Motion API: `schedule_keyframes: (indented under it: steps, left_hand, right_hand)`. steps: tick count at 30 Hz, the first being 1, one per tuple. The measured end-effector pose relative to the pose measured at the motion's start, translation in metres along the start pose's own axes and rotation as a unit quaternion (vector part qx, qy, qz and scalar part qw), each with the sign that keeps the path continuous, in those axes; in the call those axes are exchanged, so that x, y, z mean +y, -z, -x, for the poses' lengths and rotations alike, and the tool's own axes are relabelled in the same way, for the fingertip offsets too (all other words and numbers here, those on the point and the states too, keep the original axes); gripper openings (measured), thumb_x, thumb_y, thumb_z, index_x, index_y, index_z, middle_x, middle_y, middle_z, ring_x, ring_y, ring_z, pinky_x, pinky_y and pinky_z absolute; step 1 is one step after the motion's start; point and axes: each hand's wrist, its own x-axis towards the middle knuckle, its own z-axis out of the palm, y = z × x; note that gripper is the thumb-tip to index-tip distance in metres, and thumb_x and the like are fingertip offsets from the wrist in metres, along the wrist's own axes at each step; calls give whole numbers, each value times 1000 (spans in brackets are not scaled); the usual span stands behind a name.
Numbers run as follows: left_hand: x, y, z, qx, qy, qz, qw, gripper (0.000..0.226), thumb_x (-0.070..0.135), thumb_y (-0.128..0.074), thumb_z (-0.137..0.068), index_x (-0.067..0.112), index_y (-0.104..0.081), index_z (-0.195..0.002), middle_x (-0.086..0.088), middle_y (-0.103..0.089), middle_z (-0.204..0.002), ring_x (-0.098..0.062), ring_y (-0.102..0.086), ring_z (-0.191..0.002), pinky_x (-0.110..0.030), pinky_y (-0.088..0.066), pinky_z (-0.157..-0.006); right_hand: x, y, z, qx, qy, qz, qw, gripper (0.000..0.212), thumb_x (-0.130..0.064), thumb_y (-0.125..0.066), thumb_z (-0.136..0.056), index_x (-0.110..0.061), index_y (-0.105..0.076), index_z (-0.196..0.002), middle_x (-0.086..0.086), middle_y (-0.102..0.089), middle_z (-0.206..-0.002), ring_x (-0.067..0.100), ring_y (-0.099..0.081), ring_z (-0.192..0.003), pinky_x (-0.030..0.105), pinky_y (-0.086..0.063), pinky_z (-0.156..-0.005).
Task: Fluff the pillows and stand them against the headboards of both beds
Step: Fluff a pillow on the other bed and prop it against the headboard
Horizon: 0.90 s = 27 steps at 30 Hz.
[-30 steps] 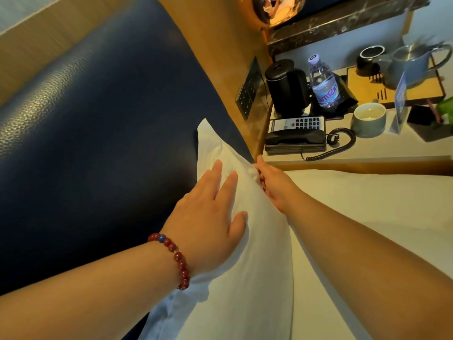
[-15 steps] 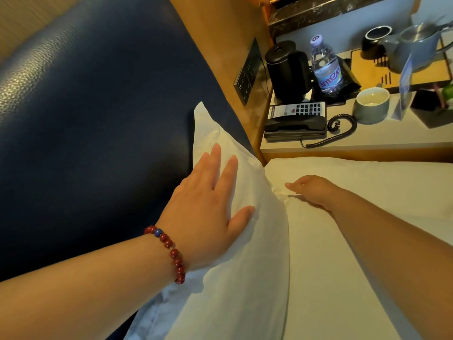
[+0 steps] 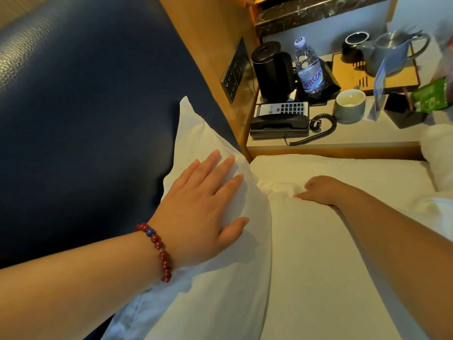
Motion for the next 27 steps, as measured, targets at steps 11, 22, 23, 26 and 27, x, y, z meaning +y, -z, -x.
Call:
schedule_keyframes:
  steps: [11, 22, 23, 26, 27]
  left_hand:
    - [6, 2, 2, -9, -9, -5, 1000, 81, 74, -4, -82, 37, -13, -153, 8, 6, -163, -20, 17, -148, -43, 8, -121]
    - [12, 4, 6, -9, -25, -3, 1000, 81, 72, -2, -82, 35, -17, -153, 10, -4, -163, -16, 9, -149, -40, 8, -121]
    - [12, 4, 6, -8, -25, -4, 1000, 81, 72, -2, -82, 36, -17, -152, 10, -4, -163, -16, 9, -149, -40, 8, -121]
    - [12, 3, 5, -7, -26, 1, 1000, 81, 71, -2, -83, 34, -21, -152, 9, -8, -163, -17, 6, -150, -40, 7, -121]
    - [11, 3, 5, -6, -28, 0, 1000, 81, 71, -3, -83, 34, -22, -152, 9, -9, -163, -17, 5, -150, -41, 7, -121]
  right_hand:
    - [70, 26, 12, -64, -46, 19, 997, 80, -77, -50, -78, -13, -63, -124, 10, -60, -129, 28, -53, -114, 42, -38, -105]
    - [79, 12, 18, 184, 36, -278, 942, 26, -45, -70, -84, -19, -70, -79, 5, -67, -79, 21, -59, -74, 28, -42, -64]
    - [81, 11, 18, 197, 44, -290, 935, 27, -47, -68, -85, -20, -72, -83, 4, -68, -83, 19, -59, -75, 29, -42, -67]
    - [84, 19, 16, 103, 28, -186, 977, 55, -61, -63, -82, -22, -66, -122, 5, -64, -118, 24, -58, -107, 36, -44, -91]
    - [84, 22, 17, 61, 7, -108, 992, 67, -62, -64, -82, -20, -58, -133, 7, -56, -134, 28, -51, -122, 40, -39, -102]
